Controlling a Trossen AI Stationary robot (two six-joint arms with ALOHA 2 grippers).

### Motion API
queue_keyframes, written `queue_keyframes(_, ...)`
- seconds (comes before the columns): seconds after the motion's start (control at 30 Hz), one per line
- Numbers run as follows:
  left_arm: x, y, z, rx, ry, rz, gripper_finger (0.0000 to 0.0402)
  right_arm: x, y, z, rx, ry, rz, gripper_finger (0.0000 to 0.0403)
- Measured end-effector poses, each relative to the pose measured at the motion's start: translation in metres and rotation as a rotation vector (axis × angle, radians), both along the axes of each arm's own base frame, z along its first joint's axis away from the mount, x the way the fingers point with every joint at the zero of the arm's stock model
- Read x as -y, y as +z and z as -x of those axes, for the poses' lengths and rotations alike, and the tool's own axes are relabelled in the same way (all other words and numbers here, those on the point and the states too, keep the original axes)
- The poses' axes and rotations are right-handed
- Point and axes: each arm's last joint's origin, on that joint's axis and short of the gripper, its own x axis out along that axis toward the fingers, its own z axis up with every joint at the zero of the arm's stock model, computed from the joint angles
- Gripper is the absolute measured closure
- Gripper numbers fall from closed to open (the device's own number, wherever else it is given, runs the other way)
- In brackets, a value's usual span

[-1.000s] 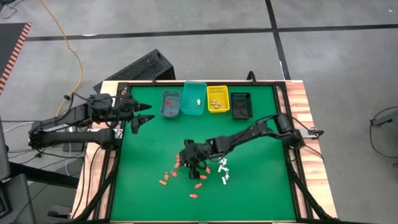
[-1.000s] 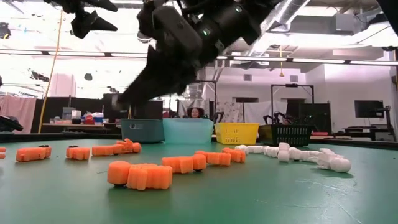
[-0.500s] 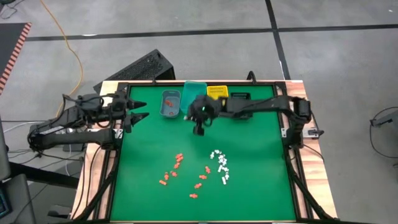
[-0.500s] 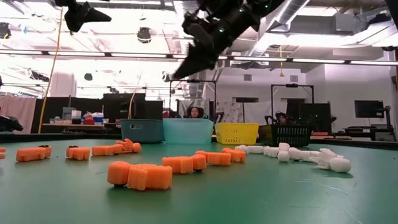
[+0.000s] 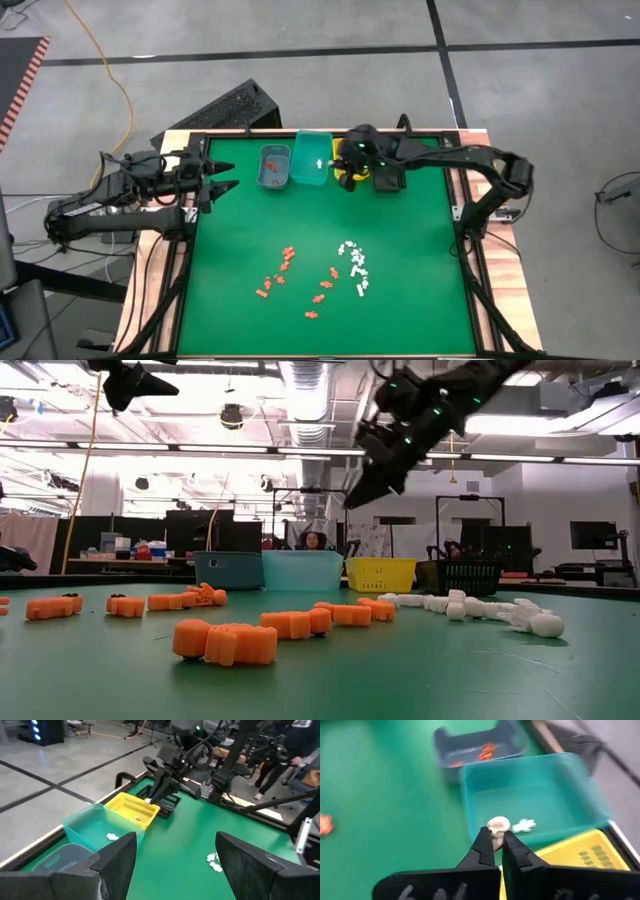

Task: Sort Halloween decoration
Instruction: Put the white skull toy into the yellow bin

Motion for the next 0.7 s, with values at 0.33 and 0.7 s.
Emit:
queue_keyframes(0.33, -0.002, 0.0, 0.0, -0.007, 0.061, -0.019, 0.0141, 0.015, -0.046, 0.03, 0.048, -0.313, -0.018, 0.0394)
queue_keyframes(0.7, -0.002, 0.0, 0.001, -0.007, 0.073, -0.016, 0.0141, 0.022, -0.063, 0.031, 0.014, -0.412, -0.106, 0.0312)
